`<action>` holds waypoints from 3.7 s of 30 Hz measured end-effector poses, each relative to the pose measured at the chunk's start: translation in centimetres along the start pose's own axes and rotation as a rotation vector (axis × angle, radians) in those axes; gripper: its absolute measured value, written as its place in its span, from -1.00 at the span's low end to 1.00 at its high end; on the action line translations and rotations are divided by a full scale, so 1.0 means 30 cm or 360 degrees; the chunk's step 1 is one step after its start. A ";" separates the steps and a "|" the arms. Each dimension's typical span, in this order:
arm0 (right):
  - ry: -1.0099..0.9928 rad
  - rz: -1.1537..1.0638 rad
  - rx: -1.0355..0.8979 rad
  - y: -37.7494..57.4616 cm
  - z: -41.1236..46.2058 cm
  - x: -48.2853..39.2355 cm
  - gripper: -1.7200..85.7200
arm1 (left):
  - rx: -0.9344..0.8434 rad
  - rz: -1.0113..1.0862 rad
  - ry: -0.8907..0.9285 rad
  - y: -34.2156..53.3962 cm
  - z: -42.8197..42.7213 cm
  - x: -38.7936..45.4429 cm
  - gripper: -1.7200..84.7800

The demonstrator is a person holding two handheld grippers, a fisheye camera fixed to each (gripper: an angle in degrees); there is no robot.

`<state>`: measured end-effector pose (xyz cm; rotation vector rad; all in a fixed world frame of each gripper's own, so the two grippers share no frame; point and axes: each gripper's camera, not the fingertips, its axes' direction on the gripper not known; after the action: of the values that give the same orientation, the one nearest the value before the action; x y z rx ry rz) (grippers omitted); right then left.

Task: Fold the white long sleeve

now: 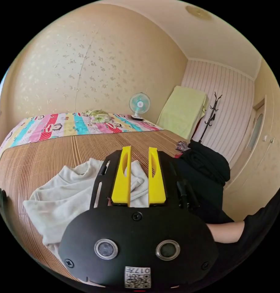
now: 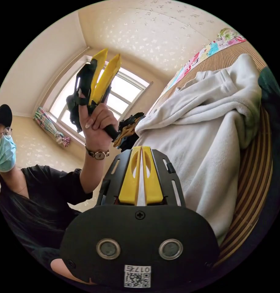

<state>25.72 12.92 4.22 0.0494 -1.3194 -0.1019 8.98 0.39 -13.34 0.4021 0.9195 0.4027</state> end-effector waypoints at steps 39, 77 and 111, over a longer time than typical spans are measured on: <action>0.1802 0.0075 -0.0031 -0.387 0.166 -0.507 -0.72 | -0.0491 -0.0731 -0.0717 0.752 0.021 -0.480 -0.78; 0.1852 0.0299 0.0235 0.085 0.192 -0.561 -0.75 | -0.0394 -0.1187 -0.0336 0.773 -0.719 -0.554 -0.85; 0.1000 0.0731 -0.0098 0.267 -0.107 -0.276 -0.81 | 0.0048 -0.1288 -0.0295 0.577 -1.401 -0.433 -0.86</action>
<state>27.16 21.66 -3.80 -0.2563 -0.6737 0.2487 -35.50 15.45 -18.81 0.0678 0.8315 -0.3840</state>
